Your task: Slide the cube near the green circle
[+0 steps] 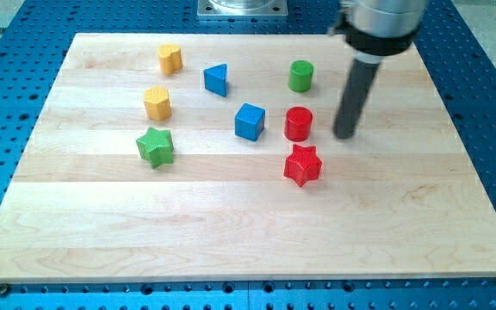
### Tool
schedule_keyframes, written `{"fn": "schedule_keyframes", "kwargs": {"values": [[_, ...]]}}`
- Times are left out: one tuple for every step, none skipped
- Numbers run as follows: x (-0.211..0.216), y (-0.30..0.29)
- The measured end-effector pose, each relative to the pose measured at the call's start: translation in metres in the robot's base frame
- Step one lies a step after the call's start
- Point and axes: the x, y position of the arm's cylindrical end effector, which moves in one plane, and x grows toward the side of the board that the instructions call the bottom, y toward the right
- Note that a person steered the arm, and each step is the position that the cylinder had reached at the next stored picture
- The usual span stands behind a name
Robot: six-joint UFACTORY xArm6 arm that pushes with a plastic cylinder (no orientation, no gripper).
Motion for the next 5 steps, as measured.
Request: {"fn": "schedule_keyframes", "kwargs": {"values": [[0.052, -0.062], [0.055, -0.1], [0.017, -0.122], [-0.042, -0.116], [-0.036, -0.12]]}}
